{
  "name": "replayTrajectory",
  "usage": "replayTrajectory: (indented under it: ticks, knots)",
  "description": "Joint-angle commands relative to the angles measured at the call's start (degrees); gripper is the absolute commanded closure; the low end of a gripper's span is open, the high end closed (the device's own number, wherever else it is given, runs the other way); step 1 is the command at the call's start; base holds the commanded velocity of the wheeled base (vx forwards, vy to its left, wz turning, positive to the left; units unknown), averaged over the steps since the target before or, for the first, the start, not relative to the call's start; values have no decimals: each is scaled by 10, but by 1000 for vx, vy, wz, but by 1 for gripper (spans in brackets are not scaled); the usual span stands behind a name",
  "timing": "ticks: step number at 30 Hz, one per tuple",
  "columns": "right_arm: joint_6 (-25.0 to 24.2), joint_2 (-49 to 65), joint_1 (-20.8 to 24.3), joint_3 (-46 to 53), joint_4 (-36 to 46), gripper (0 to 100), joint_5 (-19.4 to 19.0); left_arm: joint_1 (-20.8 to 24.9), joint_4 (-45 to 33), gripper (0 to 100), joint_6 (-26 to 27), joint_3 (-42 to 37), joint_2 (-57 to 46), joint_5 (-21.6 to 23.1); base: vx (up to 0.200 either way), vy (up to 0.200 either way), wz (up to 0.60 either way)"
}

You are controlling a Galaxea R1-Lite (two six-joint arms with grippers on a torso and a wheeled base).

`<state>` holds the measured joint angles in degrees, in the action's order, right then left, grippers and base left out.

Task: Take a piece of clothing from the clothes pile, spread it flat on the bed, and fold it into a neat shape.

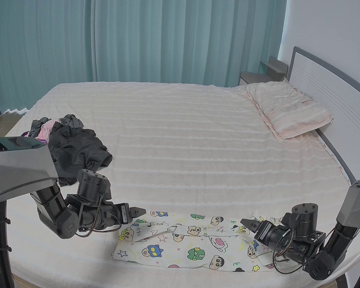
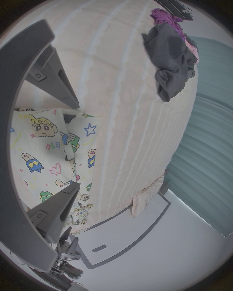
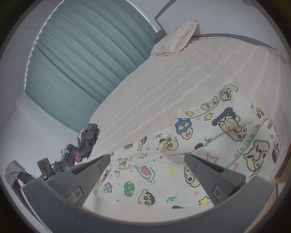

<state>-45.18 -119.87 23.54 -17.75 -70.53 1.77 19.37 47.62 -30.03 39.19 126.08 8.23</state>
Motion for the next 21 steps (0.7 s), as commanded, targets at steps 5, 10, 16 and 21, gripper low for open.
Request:
replayTrajectory:
  ticks: [5, 10, 16, 21]
  knots:
    - [0, 0, 0, 0, 0, 0, 0, 18, 0, 0, 14, 4, 49, -2, 0, 0, 0]
    - [0, 0, 0, 0, 0, 0, 0, 20, 0, 0, 16, 4, 49, -2, 0, 0, 0]
    - [0, 0, 0, 0, 0, 0, 0, 21, -1, 0, 16, 0, 51, -2, 0, 0, 0]
    - [0, 0, 0, 0, 0, 0, 0, 18, -2, 100, 16, 0, 51, -2, 0, 0, 0]
